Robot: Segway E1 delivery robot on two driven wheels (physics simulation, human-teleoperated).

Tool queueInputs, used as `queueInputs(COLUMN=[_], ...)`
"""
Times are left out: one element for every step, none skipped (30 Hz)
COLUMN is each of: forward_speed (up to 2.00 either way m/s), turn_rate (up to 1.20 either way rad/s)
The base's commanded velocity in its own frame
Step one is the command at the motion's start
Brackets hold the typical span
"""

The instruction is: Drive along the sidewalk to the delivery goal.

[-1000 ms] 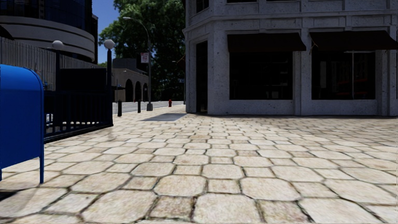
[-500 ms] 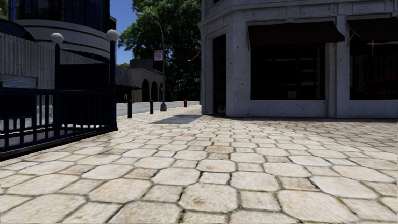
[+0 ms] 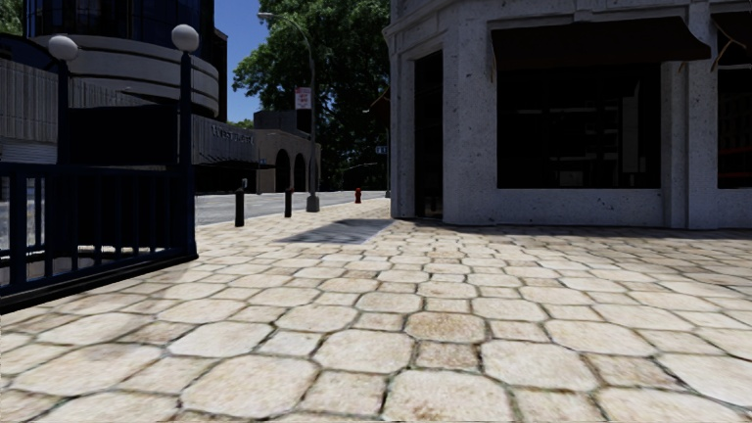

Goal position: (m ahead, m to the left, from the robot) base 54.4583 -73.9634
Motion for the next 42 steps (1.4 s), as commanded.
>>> queueInputs(forward_speed=[2.00,2.00,2.00,2.00,2.00,2.00,2.00,2.00,2.00,2.00,2.00,2.00,2.00,2.00,2.00,2.00,2.00,2.00,2.00,2.00,2.00,2.00,2.00,2.00,2.00,2.00,2.00,2.00,2.00,2.00,2.00,2.00,2.00,2.00,2.00,2.00,2.00,2.00,2.00,2.00,2.00,2.00], turn_rate=[0.00,0.00,0.00,0.00,0.00,0.00,0.00,0.00,0.00,0.00,0.00,0.00,0.00,0.00,0.00,0.00,0.00,0.00,0.00,0.00,0.00,0.00,0.00,0.00,0.00,0.00,0.00,0.00,0.00,0.00,0.00,0.00,0.04,0.11,0.11,0.16,0.17,0.18,0.18,0.18,0.19,0.19])
